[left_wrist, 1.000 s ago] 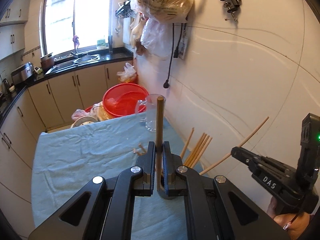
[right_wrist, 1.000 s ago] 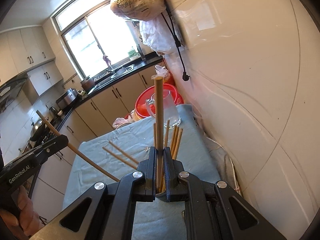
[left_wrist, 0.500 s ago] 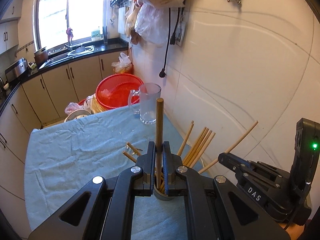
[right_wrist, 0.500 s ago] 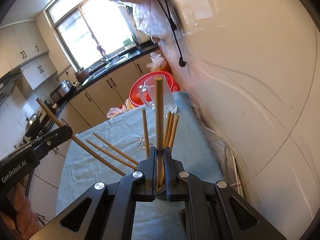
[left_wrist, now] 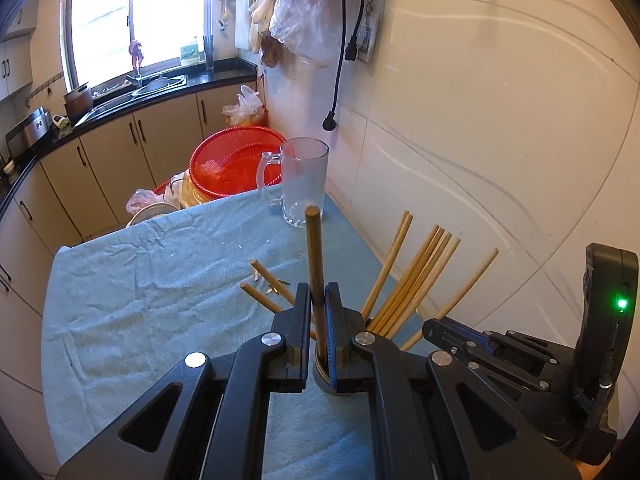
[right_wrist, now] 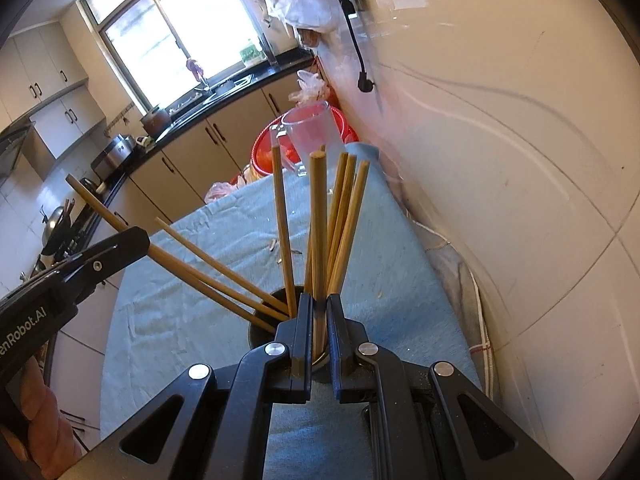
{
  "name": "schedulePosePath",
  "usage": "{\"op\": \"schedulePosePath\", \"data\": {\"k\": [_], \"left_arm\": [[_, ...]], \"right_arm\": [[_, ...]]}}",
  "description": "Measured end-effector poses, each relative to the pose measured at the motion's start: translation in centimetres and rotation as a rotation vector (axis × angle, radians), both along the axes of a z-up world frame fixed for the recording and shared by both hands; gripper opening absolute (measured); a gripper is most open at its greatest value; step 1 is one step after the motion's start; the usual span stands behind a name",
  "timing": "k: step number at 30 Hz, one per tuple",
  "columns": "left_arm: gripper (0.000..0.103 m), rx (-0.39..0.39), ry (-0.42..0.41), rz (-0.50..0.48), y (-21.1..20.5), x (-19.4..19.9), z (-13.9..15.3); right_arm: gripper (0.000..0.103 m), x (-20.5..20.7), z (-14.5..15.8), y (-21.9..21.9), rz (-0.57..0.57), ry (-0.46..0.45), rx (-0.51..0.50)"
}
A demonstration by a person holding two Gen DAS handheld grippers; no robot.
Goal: Organize utensils
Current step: 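Lower both chopsticks into the holder and open the left tool while the right tool opens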
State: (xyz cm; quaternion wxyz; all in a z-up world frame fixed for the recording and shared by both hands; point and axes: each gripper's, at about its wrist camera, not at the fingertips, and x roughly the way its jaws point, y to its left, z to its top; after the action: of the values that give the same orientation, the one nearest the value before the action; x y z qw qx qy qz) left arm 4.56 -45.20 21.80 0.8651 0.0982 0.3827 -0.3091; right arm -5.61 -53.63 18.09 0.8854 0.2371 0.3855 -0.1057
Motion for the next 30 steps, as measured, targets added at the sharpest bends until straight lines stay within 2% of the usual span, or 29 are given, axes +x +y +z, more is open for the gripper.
{"op": "schedulePosePath", "data": {"k": [11, 18, 23, 25, 27, 30], "left_arm": [[0.008, 0.017, -0.003, 0.006, 0.1, 0.5, -1.1], [0.008, 0.018, -0.012, 0.014, 0.2, 0.4, -1.1], [0.010, 0.008, -0.021, 0.018, 0.4, 0.2, -0.7], [0.019, 0.001, -0.029, 0.024, 0.6, 0.1, -0.5], [0.024, -0.003, -0.036, 0.030, 0.8, 0.2, -0.2], [0.028, -0.015, -0.051, 0.039, 1.2, 0.0, 0.3]], "right_arm": [[0.008, 0.6, -0.7, -0.2, -0.012, 0.021, 0.002], [0.008, -0.1, 0.3, -0.5, -0.036, -0.004, -0.001], [0.021, -1.4, 1.4, -0.9, -0.069, -0.034, -0.011], [0.022, -1.9, 2.0, -1.2, -0.083, -0.045, -0.015], [0.026, -2.5, 2.6, -1.4, -0.099, -0.054, -0.024], [0.037, -3.4, 3.5, -1.8, -0.127, -0.069, -0.032]]}}
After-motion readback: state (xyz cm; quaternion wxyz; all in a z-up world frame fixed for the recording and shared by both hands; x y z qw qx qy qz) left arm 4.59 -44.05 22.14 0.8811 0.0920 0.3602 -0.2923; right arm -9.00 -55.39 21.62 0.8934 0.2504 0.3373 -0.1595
